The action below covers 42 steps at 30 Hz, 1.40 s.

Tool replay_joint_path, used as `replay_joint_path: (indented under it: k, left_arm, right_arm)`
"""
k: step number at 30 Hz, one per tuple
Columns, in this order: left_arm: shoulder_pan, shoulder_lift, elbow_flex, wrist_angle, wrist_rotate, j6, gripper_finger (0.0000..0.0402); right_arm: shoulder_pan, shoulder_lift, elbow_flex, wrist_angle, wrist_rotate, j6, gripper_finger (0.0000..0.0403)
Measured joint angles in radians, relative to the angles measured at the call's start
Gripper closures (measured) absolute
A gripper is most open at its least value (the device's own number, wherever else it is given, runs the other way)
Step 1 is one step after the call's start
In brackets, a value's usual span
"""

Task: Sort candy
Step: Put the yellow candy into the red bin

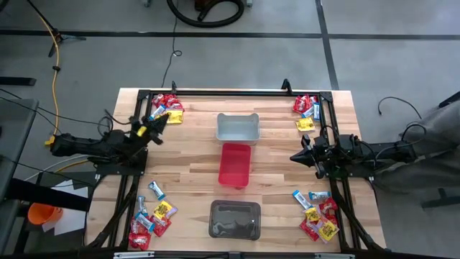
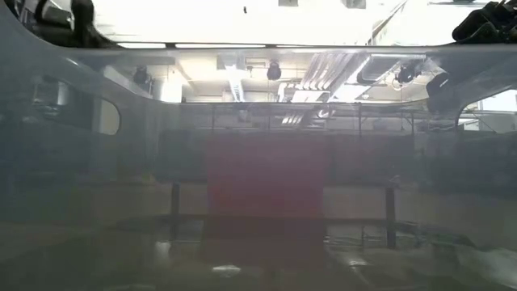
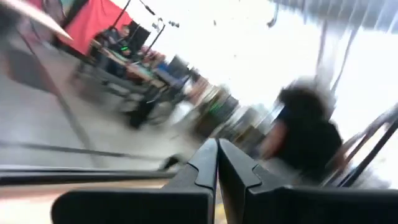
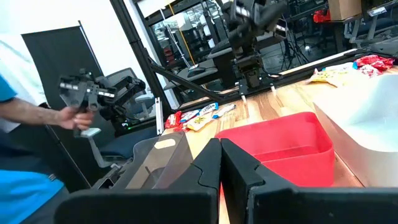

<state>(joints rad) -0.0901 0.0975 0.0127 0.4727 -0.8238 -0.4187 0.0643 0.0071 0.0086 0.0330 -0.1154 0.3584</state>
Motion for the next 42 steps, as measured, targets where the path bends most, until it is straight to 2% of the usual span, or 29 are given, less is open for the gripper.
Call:
replay_joint_path:
  k: [3, 5, 8, 10, 14, 17, 19, 21, 25, 27, 30, 35, 42]
  left_arm:
    - [0.011, 0.001, 0.0, 0.107, -0.052, -0.109, 0.0401]
    - [0.031, 0.011, 0.009, 0.166, -0.044, -0.192, 0.0401]
    - [0.061, 0.084, 0.097, 0.124, 0.101, -0.217, 0.0401]
    - [0.078, 0.184, 0.189, 0.039, 0.148, -0.206, 0.0401]
    - [0.147, 0.4, 0.412, -0.194, 0.15, -0.139, 0.0401]
    - [0.266, 0.523, 0.596, -0.556, 0.215, -0.156, 0.0401]
    - [0.388, 0.606, 0.694, -0.817, 0.316, -0.218, 0.0401]
    - [0.53, 0.689, 0.739, -0.982, 0.461, -0.221, 0.04]
    - [0.772, 0.847, 0.729, -1.031, 0.759, -0.146, 0.0388]
    - [0.845, 0.931, 0.717, -1.051, 0.847, -0.123, 0.0377]
    - [0.901, 1.03, 0.718, -1.085, 0.847, -0.081, 0.0355]
    - [0.925, 1.165, 0.717, -1.097, 0.717, -0.075, 0.0308]
    - [0.921, 1.28, 0.717, -1.015, 0.722, -0.136, 0.0253]
  right_arm:
    - [0.0, 0.0, 0.0, 0.0, 0.0, 0.0, 0.0402]
    - [0.0, 0.0, 0.0, 0.0, 0.0, 0.0, 0.0402]
    - [0.0, 0.0, 0.0, 0.0, 0.0, 0.0, 0.0402]
    - [0.0, 0.0, 0.0, 0.0, 0.0, 0.0, 0.0402]
    - [0.0, 0.0, 0.0, 0.0, 0.0, 0.0, 0.0402]
    - [0.0, 0.0, 0.0, 0.0, 0.0, 0.0, 0.0402]
    - [0.0, 0.0, 0.0, 0.0, 0.0, 0.0, 0.0402]
    - [0.0, 0.0, 0.0, 0.0, 0.0, 0.0, 0.0402]
    - [0.0, 0.0, 0.0, 0.0, 0.0, 0.0, 0.0402]
    - [0.0, 0.0, 0.0, 0.0, 0.0, 0.0, 0.0402]
    - [0.0, 0.0, 0.0, 0.0, 0.0, 0.0, 0.0402]
    - [0.0, 0.0, 0.0, 0.0, 0.0, 0.0, 0.0402]
    - [0.0, 0.0, 0.0, 0.0, 0.0, 0.0, 0.0402]
